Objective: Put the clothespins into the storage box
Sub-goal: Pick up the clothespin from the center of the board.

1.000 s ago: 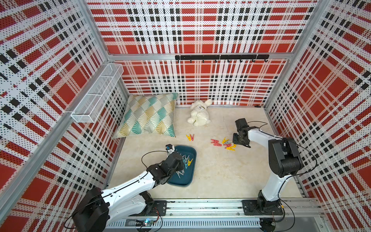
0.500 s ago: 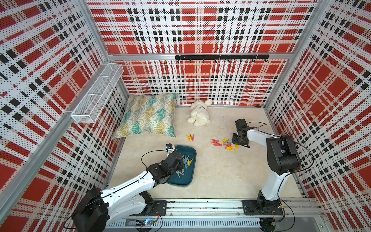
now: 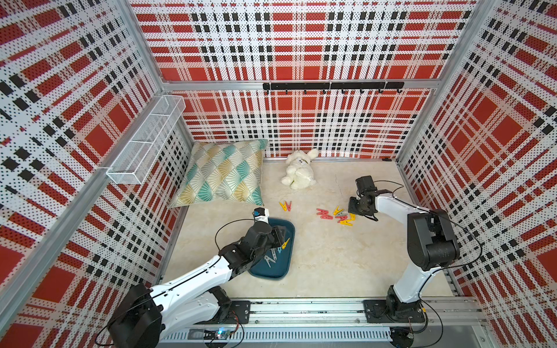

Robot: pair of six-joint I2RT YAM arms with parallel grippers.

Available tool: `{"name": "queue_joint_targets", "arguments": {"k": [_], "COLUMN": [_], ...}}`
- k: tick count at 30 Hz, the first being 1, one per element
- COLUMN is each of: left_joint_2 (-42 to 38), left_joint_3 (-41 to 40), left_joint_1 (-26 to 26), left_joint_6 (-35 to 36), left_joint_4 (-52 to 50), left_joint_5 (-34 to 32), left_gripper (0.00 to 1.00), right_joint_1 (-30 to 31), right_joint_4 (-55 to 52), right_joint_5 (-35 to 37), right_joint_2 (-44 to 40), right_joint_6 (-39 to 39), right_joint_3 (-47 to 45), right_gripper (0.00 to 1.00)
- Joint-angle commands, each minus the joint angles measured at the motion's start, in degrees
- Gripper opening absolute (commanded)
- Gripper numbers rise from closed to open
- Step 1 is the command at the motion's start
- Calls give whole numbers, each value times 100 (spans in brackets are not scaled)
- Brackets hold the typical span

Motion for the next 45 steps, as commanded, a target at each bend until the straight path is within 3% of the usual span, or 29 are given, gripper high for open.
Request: {"name": "queue_joint_targets", "arguments": {"k": [1,6,21,33,45], "left_joint_2": [173,451,1012,1559,1742], "left_joint_3": [81,191,190,380,498], "left_joint_1": [69,60,29,-72,-160], "left_joint_6": [-34,10,-87,-399,-404], "left_joint_4": [753,934,1732,2488,2521], "left_joint_5": [342,353,795,1205,1186], "left_gripper": [45,45,46,50,50], "right_joint_1": [39,271,1796,2455,2936], "right_joint_4": [58,76,162,509,641], "right_joint_5": [-520,-994,-1151,-1502,-1522], "right_joint_2": [-444,-636,-840,-850,-739], "right_joint_6": [137,287,1201,1673,1872], "right_joint_3": [-109,-59,443,646,742], "right_gripper": [0,0,0,2,3]}}
